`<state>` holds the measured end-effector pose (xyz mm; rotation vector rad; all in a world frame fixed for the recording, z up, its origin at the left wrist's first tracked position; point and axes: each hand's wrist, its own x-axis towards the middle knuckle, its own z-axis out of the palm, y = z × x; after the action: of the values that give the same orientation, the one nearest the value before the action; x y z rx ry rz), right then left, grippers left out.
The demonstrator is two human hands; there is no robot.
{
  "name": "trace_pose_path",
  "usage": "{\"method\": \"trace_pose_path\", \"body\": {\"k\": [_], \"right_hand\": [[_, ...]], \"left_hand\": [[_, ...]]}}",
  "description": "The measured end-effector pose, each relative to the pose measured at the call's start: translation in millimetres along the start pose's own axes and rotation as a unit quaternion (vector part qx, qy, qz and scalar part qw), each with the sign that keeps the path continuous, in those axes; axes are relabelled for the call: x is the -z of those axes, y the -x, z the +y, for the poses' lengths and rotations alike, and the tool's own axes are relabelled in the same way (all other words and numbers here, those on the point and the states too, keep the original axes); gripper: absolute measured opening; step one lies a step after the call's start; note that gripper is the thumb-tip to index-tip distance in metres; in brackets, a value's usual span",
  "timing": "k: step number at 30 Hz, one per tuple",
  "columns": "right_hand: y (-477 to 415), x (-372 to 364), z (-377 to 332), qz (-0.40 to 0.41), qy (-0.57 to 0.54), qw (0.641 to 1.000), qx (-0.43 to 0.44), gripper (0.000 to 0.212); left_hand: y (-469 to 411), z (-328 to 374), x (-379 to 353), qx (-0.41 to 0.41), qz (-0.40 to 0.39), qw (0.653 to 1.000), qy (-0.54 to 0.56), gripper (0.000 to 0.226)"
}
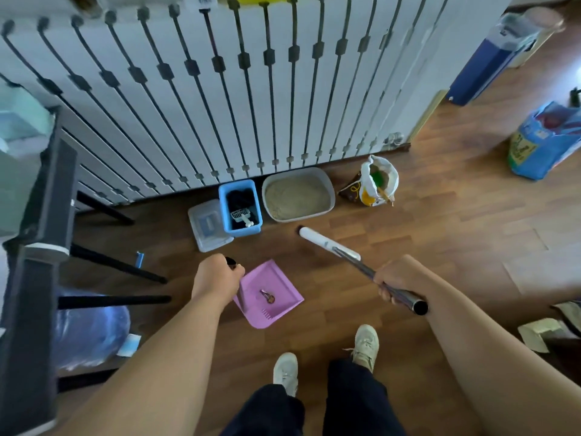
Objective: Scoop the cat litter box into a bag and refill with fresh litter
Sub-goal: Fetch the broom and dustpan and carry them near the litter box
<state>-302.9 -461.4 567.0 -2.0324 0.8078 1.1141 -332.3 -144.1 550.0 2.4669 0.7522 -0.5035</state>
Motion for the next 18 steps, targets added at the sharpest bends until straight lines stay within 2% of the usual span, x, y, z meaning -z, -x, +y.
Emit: {"method": "trace_pose_path", "body": {"k": [2, 4, 7, 10, 14, 18], "right_hand": [[-6, -12, -5, 0.037, -0.017, 0.999, -0.001, 0.019], [-17, -27, -8, 0.062, -0.029, 0.998, -0.001, 0.023], [-30, -54, -8, 0.058, -0.040, 0.998, -0.006, 0.028], [-36, -88, 0, 0.013, -0.026, 0.999, -0.023, 0.025], [-15, -120, 7, -0.084, 0.026, 0.995, -0.054, 0.010], [15, -123, -2, -0.145, -0.037, 0.984, -0.095, 0.007]], "left_hand": [[-1, -17, 7, 0.003, 0.004, 1.000, -0.012, 0.021], [-4, -33, 11, 0.011, 0.000, 1.000, -0.018, 0.021], [-11, -51, 9, 0.012, -0.014, 1.000, -0.020, 0.022], [-16, -59, 9, 0.018, -0.023, 1.000, -0.007, 0.022], [-15, -51, 11, 0.029, -0.037, 0.999, -0.011, 0.020], [-9, -37, 7, 0.024, -0.044, 0.999, -0.011, 0.024]]}}
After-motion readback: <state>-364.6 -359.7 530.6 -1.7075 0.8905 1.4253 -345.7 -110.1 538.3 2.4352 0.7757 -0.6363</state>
